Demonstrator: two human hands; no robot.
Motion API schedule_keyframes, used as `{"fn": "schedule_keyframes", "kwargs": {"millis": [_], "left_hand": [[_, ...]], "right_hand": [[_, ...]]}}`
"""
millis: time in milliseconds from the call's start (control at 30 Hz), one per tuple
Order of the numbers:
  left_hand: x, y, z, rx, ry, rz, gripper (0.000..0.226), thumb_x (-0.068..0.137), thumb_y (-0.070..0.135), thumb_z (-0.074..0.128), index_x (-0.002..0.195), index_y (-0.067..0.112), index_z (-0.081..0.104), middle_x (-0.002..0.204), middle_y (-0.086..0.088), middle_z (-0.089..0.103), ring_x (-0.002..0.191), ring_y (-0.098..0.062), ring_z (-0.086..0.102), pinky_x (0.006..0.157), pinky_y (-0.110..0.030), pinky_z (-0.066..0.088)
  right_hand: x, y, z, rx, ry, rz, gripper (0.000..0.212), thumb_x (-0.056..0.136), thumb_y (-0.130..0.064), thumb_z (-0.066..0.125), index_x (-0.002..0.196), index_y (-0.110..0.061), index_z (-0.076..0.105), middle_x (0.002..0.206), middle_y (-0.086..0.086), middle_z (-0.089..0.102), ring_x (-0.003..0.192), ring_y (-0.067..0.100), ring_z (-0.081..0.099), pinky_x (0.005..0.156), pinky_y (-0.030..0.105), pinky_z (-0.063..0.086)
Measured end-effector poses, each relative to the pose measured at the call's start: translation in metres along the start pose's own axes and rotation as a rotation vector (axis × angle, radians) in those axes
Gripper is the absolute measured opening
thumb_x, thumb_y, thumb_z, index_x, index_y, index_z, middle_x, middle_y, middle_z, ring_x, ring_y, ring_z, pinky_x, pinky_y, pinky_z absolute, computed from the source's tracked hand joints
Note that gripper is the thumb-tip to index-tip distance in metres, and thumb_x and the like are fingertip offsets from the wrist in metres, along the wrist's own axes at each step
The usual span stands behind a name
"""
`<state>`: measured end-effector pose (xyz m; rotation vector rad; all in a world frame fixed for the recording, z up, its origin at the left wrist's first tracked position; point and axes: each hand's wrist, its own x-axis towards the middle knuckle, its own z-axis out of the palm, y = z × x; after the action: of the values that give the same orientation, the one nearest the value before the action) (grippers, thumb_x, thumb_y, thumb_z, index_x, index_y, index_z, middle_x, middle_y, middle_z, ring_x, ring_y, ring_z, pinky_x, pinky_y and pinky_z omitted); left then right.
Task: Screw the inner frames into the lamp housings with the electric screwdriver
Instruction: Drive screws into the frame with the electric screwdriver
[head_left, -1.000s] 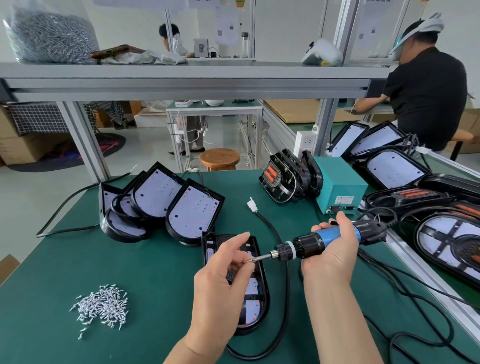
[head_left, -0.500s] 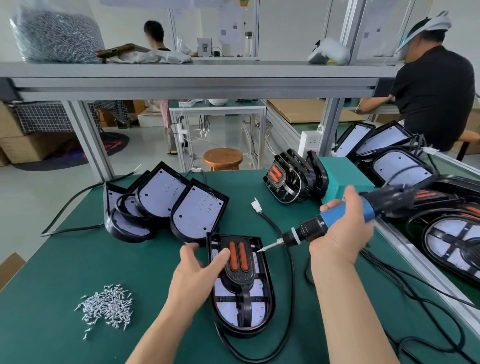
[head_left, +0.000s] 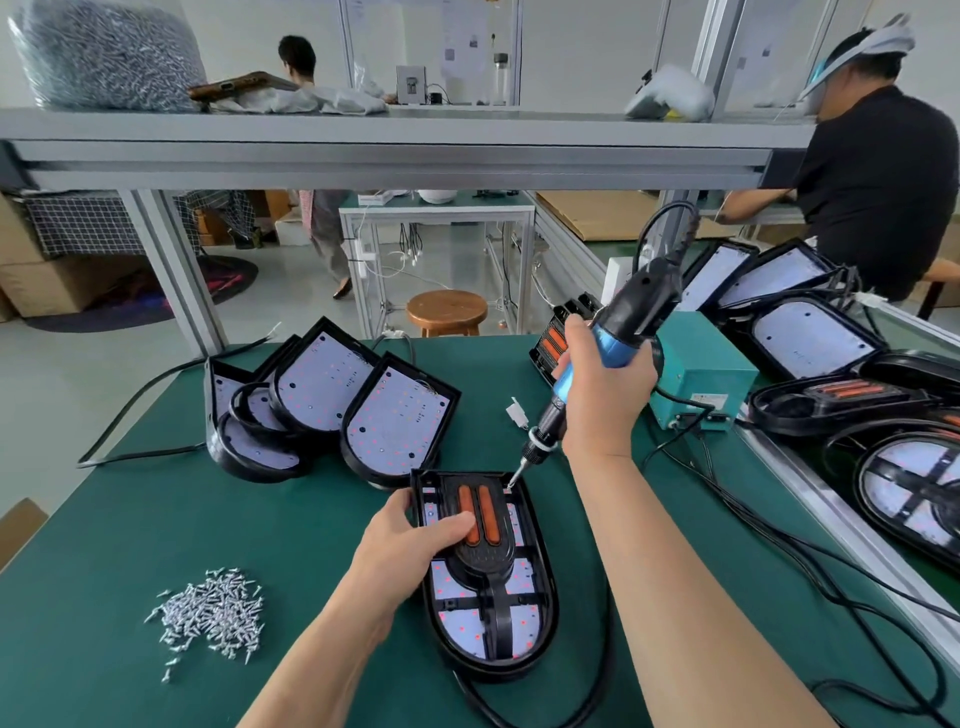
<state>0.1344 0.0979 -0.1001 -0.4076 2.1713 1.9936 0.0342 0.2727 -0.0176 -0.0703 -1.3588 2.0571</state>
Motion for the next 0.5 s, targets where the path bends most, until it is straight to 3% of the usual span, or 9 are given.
{"fn": "schedule_keyframes", "kwargs": {"millis": [500], "left_hand": [[0.0054, -0.0035, -0.0002, -0.062, -0.010, 0.018, 0.057, 0.061, 0.034, 0.083, 0.114, 0.020, 0.066, 0.097, 0.004, 0.080, 0.088, -0.016, 0.077, 0.081, -0.034, 0.057]], "right_hand": [[0.0025, 0.0098, 0.0032, -0.073, -0.065, 0.002, 0.021, 0.077, -0.027, 0.074, 0.083, -0.017, 0.056, 0.059, 0.000, 0.058, 0.047, 0.016, 0.054, 0.049, 0.024, 0.047]]}}
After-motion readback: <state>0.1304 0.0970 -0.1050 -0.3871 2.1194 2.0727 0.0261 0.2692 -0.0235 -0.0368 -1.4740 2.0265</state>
